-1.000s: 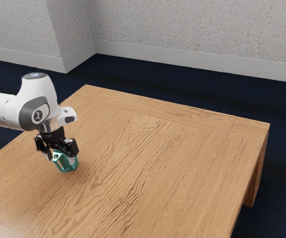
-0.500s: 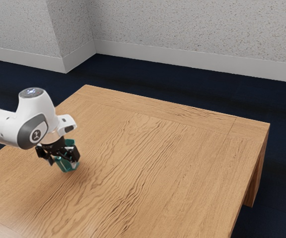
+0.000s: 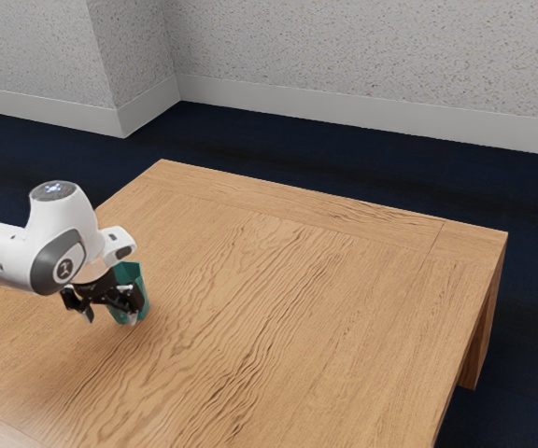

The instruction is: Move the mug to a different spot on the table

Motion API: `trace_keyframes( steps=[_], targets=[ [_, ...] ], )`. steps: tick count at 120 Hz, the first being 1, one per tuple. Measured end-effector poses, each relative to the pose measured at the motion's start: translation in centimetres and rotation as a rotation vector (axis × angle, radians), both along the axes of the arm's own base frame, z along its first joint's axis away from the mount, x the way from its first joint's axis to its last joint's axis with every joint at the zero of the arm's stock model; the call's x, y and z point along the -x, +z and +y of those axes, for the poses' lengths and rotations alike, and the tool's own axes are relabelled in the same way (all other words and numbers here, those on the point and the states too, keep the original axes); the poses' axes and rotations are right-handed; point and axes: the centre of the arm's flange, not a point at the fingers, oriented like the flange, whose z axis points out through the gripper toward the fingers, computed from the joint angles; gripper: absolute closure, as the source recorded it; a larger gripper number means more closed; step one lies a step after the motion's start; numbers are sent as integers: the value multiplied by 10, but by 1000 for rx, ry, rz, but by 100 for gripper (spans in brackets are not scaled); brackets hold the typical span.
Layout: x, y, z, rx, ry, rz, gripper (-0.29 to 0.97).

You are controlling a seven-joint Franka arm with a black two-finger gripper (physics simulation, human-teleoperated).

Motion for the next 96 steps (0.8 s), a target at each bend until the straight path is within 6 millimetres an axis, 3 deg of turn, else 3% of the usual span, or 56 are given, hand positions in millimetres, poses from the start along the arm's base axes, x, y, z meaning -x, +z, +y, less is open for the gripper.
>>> trace_keyframes(
  steps=[19,53,96],
  targets=[
    [-5,1,-8,-3,-9,-28,5],
    [-5,3,2,-5,22,-51,11],
    [-6,4,1,-4,32,-61,42]
  ],
)
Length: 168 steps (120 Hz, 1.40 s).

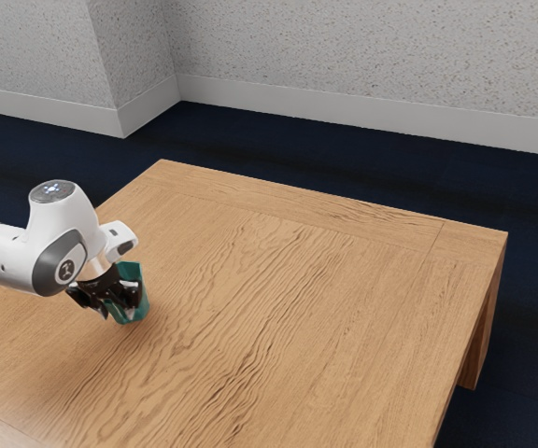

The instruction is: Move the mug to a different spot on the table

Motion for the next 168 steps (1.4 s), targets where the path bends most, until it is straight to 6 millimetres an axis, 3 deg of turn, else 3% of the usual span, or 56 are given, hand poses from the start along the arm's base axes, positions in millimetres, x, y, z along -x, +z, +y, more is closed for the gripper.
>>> trace_keyframes(
  steps=[15,67,123,150,168],
  targets=[
    [0,1,2,0,7,-2,50],
    [-2,3,2,-4,16,-24,59],
    [-8,23,-4,-30,-15,-90,72],
    [-20,24,-28,-45,-80,-148,77],
    [-37,24,-78,-43,-186,-206,79]
  ],
)
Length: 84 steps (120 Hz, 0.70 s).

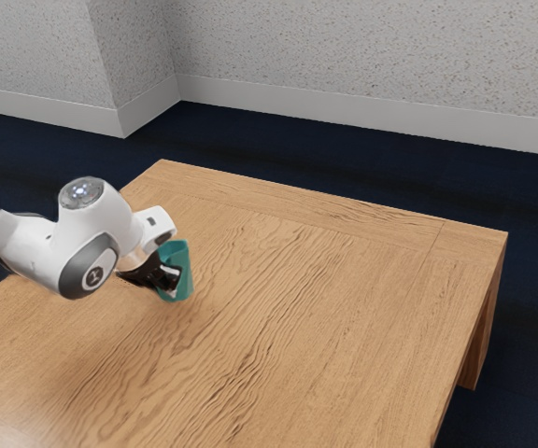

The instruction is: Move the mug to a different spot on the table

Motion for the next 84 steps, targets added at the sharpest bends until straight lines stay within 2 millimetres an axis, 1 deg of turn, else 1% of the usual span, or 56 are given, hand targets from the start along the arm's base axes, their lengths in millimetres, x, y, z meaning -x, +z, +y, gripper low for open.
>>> trace_keyframes(
  steps=[6,14,37,50,67,73,84],
  targets=[
    [-5,-1,-15,0,-31,-15,78],
    [-13,-2,-22,-1,-47,-34,78],
    [-19,-8,-23,2,-51,-62,79],
    [-22,-19,-28,-1,-65,-58,79],
    [-25,-31,-30,-5,-75,-59,79],
    [-25,-32,-31,-6,-81,-61,75],
    [-25,-34,-34,-7,-88,-64,57]
  ],
)
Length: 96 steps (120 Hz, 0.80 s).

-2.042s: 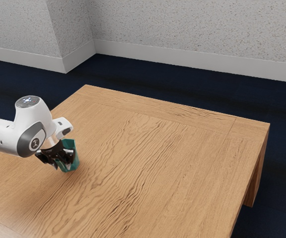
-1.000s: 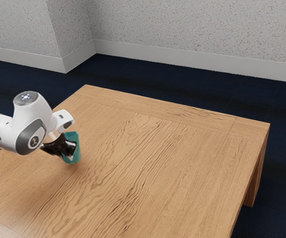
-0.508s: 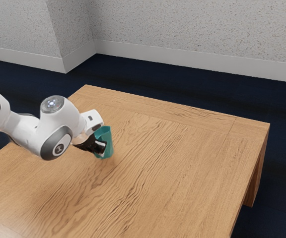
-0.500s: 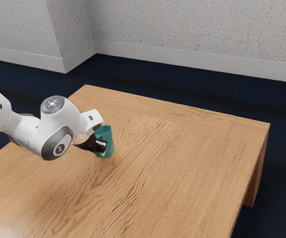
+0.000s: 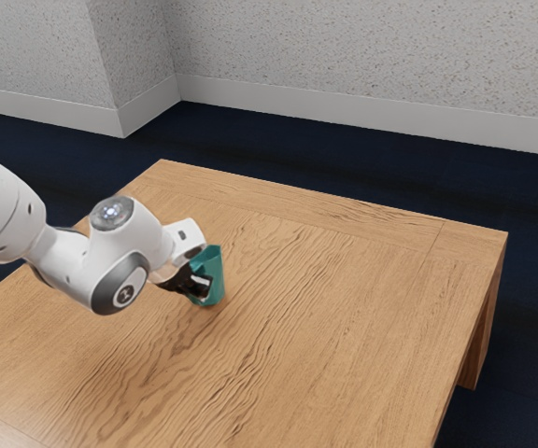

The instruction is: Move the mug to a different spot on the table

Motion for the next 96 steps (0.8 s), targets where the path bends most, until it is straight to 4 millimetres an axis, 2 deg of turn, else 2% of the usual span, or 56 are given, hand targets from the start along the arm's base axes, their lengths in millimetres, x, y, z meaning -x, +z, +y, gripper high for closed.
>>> trace_keyframes(
  steps=[13,20,33,48,53,57,68,74,79,85,96],
  targets=[
    [4,-3,-1,0,-3,5,37],
    [9,3,-1,2,-4,2,28],
    [15,43,-4,9,-4,-10,18],
    [24,115,-12,14,-12,-28,11],
    [21,145,-6,10,6,-31,10],
    [11,180,5,13,35,-41,9],
    [-36,294,22,38,79,-59,6],
    [-60,333,27,38,76,-25,5],
    [-72,359,30,39,68,8,5],
    [-74,386,33,42,54,41,4],
    [-66,404,44,50,32,120,3]
  ],
)
